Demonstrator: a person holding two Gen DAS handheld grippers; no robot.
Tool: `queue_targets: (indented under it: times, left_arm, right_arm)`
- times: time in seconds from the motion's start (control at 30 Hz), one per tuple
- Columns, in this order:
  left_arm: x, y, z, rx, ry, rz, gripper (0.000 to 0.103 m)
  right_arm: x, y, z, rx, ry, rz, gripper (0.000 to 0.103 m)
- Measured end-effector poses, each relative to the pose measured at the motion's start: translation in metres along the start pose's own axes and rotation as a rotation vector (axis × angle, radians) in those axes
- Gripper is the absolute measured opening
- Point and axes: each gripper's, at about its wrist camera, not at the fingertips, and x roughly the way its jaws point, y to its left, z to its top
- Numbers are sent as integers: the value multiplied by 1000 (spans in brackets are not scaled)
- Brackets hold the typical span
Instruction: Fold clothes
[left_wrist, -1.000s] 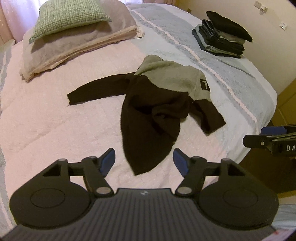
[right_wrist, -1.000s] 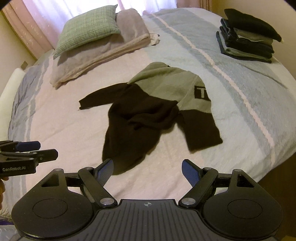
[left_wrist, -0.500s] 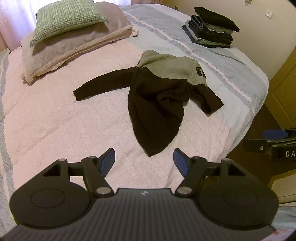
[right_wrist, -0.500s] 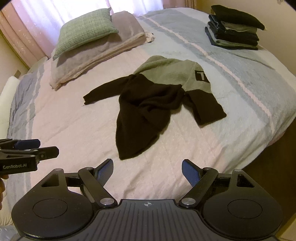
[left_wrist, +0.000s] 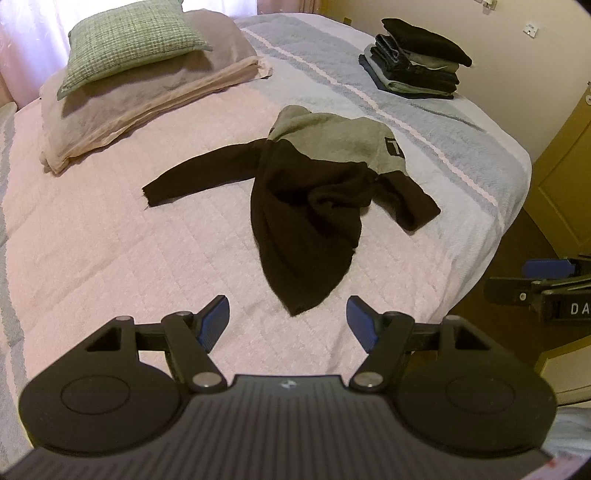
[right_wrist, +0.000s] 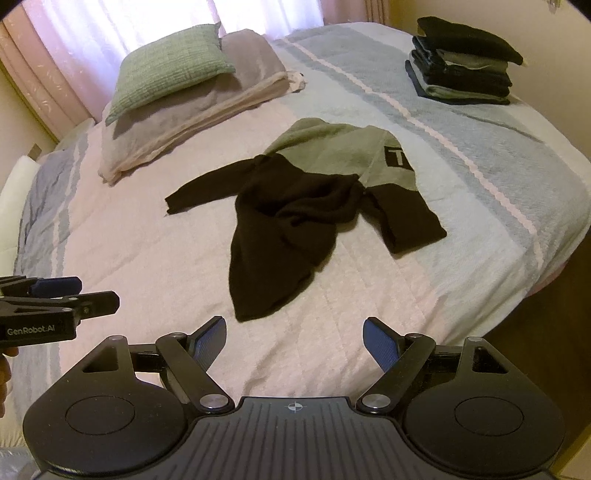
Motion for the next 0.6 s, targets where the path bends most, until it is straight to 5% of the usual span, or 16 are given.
queue_targets:
  times: [0.3,0.6]
  left_arm:
    - [47,-31,34,-45,37,-13,67]
    - [149,-114,93,-128,85,-23,69]
  right_arm:
    - [19,-73,36,39,15,-15,78]
    - [62,-206,103,22,78,-39,78]
